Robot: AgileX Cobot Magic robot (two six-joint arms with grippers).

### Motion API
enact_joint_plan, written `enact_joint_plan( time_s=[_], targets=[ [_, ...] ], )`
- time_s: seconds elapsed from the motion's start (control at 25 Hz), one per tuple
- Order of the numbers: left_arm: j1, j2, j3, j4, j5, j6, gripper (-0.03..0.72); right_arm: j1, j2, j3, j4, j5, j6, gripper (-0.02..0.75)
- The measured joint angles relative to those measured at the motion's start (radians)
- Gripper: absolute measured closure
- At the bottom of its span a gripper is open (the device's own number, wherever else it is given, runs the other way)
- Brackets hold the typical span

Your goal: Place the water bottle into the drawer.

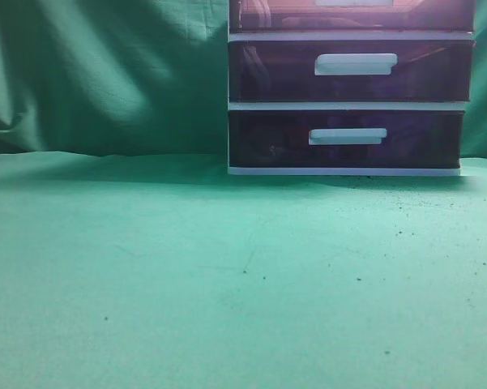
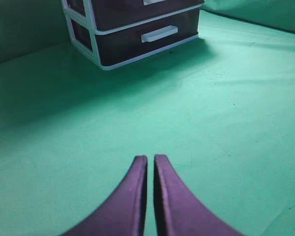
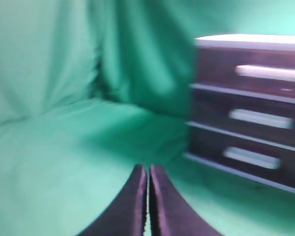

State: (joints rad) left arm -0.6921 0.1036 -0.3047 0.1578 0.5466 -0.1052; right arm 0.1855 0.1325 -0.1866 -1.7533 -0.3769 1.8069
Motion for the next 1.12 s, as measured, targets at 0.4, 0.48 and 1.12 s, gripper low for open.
enact_joint_plan(
  time_s=[0.4,0.48,1.12],
  targets=[
    [0.0,0.0,0.0,0.0,0.0,0.0,0.688,0.0,0.0,0.013,0.343,0.512,-0.136,0.738],
    [0.0,0.0,0.0,0.0,0.0,0.0,0.688,0.0,0.0,0.015,0.562,0.554,-0.469,0.738],
    [0.0,0.0,0.0,0.002,0.004,0.0,0.688,-0.075,-0.142,0.149,1.568,0.794,-1.667,0.738]
  ],
)
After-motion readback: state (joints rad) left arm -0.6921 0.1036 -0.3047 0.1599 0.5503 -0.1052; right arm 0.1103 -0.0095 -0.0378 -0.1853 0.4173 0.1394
